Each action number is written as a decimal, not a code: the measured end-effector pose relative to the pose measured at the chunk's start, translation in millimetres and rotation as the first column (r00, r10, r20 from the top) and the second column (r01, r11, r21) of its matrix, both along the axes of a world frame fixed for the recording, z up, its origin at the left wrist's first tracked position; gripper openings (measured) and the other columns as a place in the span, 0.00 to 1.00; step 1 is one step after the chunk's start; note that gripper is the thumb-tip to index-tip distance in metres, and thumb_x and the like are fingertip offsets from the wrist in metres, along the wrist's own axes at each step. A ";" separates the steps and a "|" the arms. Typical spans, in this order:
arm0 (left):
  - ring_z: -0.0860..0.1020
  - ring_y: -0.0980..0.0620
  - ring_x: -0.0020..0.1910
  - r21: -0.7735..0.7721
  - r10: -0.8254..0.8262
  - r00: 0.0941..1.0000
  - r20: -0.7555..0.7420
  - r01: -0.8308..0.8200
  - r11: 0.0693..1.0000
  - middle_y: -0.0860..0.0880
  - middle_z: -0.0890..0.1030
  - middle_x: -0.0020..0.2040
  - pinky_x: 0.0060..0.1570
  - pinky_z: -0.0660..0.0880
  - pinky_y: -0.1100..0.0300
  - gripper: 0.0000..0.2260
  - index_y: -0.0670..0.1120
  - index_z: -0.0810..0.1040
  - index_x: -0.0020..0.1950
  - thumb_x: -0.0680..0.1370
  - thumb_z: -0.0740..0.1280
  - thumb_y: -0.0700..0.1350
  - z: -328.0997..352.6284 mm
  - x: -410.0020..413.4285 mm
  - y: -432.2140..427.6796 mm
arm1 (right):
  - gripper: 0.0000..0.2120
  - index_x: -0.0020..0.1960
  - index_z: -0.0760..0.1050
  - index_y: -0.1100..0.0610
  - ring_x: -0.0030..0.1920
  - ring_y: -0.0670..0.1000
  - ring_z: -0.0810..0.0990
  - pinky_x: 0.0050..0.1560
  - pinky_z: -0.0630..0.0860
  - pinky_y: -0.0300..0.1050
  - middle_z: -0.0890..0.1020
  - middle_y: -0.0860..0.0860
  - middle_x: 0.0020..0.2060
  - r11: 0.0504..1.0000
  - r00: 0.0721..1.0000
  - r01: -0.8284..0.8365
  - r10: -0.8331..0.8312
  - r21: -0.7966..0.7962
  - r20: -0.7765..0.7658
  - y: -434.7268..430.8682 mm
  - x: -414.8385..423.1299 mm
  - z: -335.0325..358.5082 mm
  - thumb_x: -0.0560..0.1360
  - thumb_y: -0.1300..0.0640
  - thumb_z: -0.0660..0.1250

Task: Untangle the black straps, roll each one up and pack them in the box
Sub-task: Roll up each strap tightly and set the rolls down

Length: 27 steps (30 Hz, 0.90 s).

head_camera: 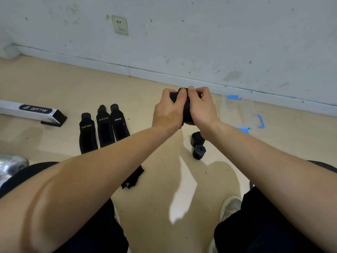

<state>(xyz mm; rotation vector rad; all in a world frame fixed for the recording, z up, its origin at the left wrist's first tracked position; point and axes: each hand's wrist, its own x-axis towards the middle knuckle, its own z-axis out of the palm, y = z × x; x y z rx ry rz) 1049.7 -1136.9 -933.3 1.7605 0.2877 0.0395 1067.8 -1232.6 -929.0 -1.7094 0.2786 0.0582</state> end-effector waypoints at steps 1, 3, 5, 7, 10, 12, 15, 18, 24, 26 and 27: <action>0.84 0.41 0.43 0.031 -0.014 1.000 0.003 0.013 0.999 0.46 0.81 0.49 0.35 0.82 0.48 0.17 0.51 0.73 0.57 0.79 0.62 0.63 0.8 -0.2 -1.6 | 0.14 0.56 0.70 0.51 0.51 0.53 0.82 0.46 0.85 0.59 0.79 0.49 0.51 0.999 0.999 0.007 -0.006 0.034 -0.031 -2.0 -1.0 0.4 0.81 0.41 0.61; 0.84 0.40 0.45 0.069 -0.034 0.999 0.002 0.034 0.997 0.47 0.82 0.49 0.38 0.83 0.45 0.18 0.52 0.74 0.56 0.77 0.61 0.65 0.7 -4.1 -5.9 | 0.14 0.55 0.71 0.51 0.51 0.54 0.83 0.44 0.85 0.58 0.80 0.51 0.52 0.998 0.997 0.017 -0.013 0.061 -0.079 -6.4 -3.6 -1.6 0.80 0.40 0.62; 0.84 0.40 0.46 0.074 -0.039 0.999 -0.019 0.040 0.996 0.48 0.82 0.49 0.40 0.84 0.45 0.18 0.53 0.74 0.56 0.77 0.61 0.65 -0.5 -9.6 -11.4 | 0.11 0.53 0.70 0.51 0.52 0.55 0.82 0.45 0.85 0.58 0.79 0.52 0.51 0.999 0.996 0.027 -0.024 0.039 -0.084 -11.4 -7.3 -4.5 0.81 0.43 0.60; 0.84 0.41 0.46 0.084 -0.040 0.997 -0.070 0.046 0.995 0.48 0.82 0.50 0.46 0.84 0.42 0.18 0.54 0.73 0.56 0.77 0.60 0.65 -2.1 -12.5 -16.3 | 0.08 0.51 0.69 0.51 0.50 0.53 0.80 0.43 0.83 0.53 0.79 0.51 0.49 0.999 0.996 0.052 -0.052 0.002 -0.068 -16.1 -10.5 -8.3 0.82 0.47 0.59; 0.84 0.45 0.48 0.021 -0.044 0.971 -0.235 0.050 0.999 0.49 0.82 0.52 0.48 0.84 0.44 0.16 0.53 0.72 0.59 0.79 0.61 0.62 -9.5 -19.0 -22.1 | 0.06 0.49 0.68 0.52 0.44 0.51 0.78 0.38 0.74 0.46 0.78 0.50 0.44 0.991 0.995 0.091 -0.096 -0.099 -0.038 -16.5 -23.0 -19.2 0.82 0.51 0.58; 0.83 0.47 0.49 0.024 -0.033 0.955 -0.296 0.042 0.999 0.50 0.82 0.52 0.49 0.84 0.44 0.16 0.52 0.73 0.59 0.79 0.62 0.62 -19.0 -23.7 -23.8 | 0.06 0.47 0.68 0.52 0.44 0.54 0.81 0.44 0.80 0.54 0.80 0.51 0.42 0.990 0.990 0.123 -0.128 -0.072 -0.058 -12.1 -33.3 -34.3 0.80 0.50 0.58; 0.84 0.47 0.46 0.109 0.011 0.969 -0.248 0.017 0.994 0.51 0.83 0.48 0.47 0.85 0.45 0.15 0.52 0.75 0.53 0.80 0.63 0.63 -35.9 -25.8 -23.1 | 0.07 0.44 0.68 0.51 0.46 0.56 0.82 0.48 0.83 0.62 0.80 0.51 0.42 0.979 0.976 0.197 -0.191 0.045 -0.109 -5.5 -42.0 -54.6 0.78 0.49 0.59; 0.84 0.46 0.46 0.124 -0.025 0.964 -0.264 0.060 0.990 0.50 0.83 0.48 0.43 0.85 0.46 0.14 0.51 0.76 0.51 0.80 0.64 0.61 -48.3 -20.7 -26.6 | 0.07 0.45 0.68 0.51 0.46 0.55 0.81 0.50 0.83 0.61 0.80 0.51 0.43 0.964 0.955 0.253 -0.235 0.079 -0.183 -9.7 -41.1 -71.1 0.80 0.50 0.59; 0.81 0.45 0.51 0.080 -0.052 0.925 -0.377 0.088 0.993 0.49 0.80 0.53 0.40 0.85 0.49 0.13 0.51 0.77 0.57 0.80 0.64 0.58 -85.1 1.5 -41.8 | 0.13 0.57 0.71 0.50 0.54 0.55 0.81 0.49 0.84 0.55 0.80 0.52 0.54 0.943 0.928 0.229 -0.136 0.242 -0.347 -40.0 -34.6 -106.4 0.81 0.42 0.59; 0.81 0.44 0.51 0.005 -0.046 0.902 -0.429 0.053 0.999 0.47 0.80 0.53 0.42 0.85 0.48 0.12 0.50 0.77 0.57 0.81 0.64 0.56 -99.6 10.3 -41.3 | 0.16 0.61 0.73 0.48 0.53 0.54 0.84 0.45 0.85 0.52 0.81 0.51 0.57 0.942 0.929 0.152 -0.032 0.300 -0.370 -51.9 -37.4 -123.2 0.80 0.40 0.61; 0.81 0.44 0.52 -0.033 -0.042 0.889 -0.456 0.031 0.999 0.46 0.81 0.53 0.44 0.85 0.47 0.12 0.49 0.77 0.57 0.81 0.64 0.56 -107.7 14.8 -40.3 | 0.18 0.63 0.73 0.48 0.53 0.54 0.85 0.43 0.84 0.51 0.82 0.51 0.58 0.944 0.925 0.103 0.025 0.315 -0.380 -56.1 -38.4 -133.3 0.79 0.39 0.63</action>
